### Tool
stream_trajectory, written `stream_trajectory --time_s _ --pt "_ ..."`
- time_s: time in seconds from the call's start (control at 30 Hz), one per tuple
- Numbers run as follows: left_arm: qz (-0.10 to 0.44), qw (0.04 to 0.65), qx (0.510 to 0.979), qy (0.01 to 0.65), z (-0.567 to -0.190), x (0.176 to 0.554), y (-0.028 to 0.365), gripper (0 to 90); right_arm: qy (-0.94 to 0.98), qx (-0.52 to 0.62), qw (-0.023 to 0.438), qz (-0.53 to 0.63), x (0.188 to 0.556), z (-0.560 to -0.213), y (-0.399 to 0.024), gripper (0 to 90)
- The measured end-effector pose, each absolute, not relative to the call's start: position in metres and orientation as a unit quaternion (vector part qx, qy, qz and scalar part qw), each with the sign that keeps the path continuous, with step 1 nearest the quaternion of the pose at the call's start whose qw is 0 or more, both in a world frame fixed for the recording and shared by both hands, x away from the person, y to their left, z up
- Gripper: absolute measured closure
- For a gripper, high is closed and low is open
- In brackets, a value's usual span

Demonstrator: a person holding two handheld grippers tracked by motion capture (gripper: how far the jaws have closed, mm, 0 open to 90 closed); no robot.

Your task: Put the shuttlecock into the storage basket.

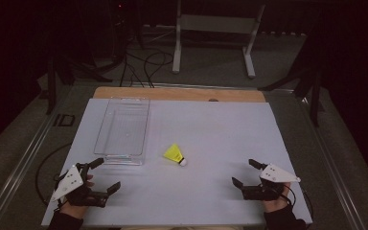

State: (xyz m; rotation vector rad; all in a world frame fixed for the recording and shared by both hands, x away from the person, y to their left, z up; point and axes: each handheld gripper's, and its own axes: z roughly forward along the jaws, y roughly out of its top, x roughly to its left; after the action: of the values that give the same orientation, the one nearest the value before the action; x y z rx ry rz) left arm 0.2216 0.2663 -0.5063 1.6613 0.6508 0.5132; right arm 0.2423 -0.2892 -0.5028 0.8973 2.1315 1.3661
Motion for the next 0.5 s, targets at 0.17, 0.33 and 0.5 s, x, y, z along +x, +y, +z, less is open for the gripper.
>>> stream_trajectory --time_s 0.17,0.33,0.5 --pt "0.220 0.600 0.717 0.279 -0.5059 0.2212 0.2656 0.0 0.770 0.330 0.220 0.500 0.2425 -0.5018 -0.2906 8.0" --pt "0.218 0.601 0.717 0.279 -0.5062 0.2218 0.2658 0.0 0.776 0.325 0.232 0.488 0.2417 -0.5013 -0.2887 8.0" --pt "0.216 0.601 0.717 0.279 -0.5064 0.2224 0.2657 0.0 0.778 0.322 0.234 0.486 0.2408 -0.4983 -0.2883 7.5"
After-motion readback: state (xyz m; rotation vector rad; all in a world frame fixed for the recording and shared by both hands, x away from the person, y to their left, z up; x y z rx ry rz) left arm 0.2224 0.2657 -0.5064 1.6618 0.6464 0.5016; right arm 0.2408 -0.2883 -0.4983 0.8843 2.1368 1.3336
